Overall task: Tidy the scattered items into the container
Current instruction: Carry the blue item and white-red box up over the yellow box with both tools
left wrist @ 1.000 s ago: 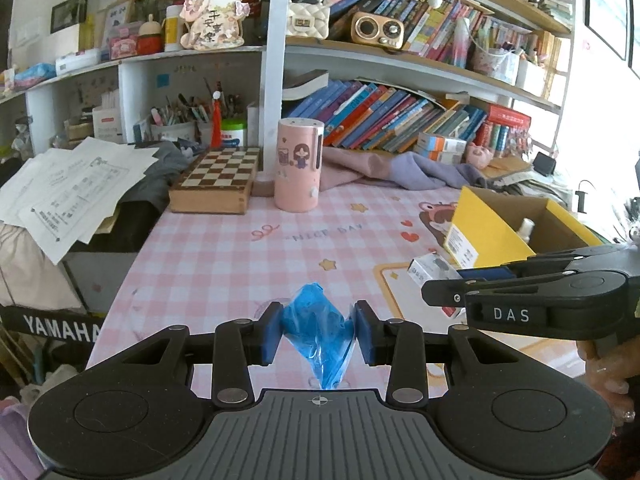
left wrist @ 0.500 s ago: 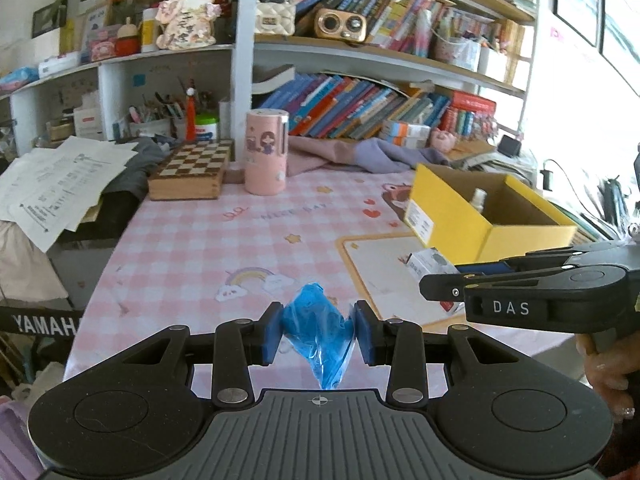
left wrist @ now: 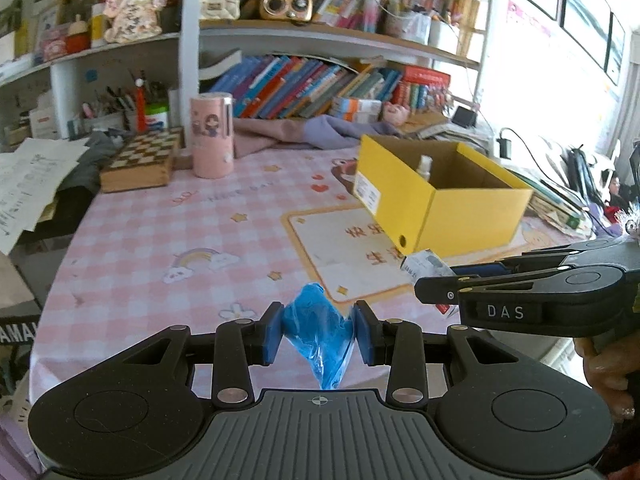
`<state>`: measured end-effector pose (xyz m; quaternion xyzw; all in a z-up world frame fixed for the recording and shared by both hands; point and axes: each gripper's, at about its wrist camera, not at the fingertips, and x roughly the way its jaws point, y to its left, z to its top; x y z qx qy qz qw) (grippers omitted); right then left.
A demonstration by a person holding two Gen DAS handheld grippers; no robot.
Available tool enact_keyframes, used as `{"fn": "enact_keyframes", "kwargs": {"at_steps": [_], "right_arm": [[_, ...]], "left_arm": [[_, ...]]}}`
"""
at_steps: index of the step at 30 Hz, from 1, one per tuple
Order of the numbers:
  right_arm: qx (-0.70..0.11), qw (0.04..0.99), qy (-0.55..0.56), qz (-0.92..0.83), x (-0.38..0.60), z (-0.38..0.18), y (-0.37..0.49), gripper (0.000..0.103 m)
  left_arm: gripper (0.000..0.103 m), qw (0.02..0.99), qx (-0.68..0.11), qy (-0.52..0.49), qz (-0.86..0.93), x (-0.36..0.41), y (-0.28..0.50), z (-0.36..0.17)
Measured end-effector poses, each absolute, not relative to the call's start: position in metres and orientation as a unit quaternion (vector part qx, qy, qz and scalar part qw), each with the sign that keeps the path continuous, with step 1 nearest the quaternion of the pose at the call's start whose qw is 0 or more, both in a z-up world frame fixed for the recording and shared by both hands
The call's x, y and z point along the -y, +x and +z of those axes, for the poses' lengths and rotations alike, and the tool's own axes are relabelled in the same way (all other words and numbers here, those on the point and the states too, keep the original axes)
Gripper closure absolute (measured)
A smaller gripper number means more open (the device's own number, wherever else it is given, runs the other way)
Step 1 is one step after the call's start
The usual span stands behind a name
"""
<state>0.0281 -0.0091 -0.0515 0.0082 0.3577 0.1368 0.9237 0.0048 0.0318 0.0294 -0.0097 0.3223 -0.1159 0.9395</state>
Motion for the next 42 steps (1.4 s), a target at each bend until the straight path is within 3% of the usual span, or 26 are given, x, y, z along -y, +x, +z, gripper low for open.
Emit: {"fn": "enact_keyframes", "kwargs": {"at_steps": [42], "right_arm": [[-0.366,0.926,0.072,-0.051,0.125,-0.052,0.001,0.075]], "left_arm": [[0.068,0.899,-0.319,0.04,-0.296,0.076,0.057,0.025]]}}
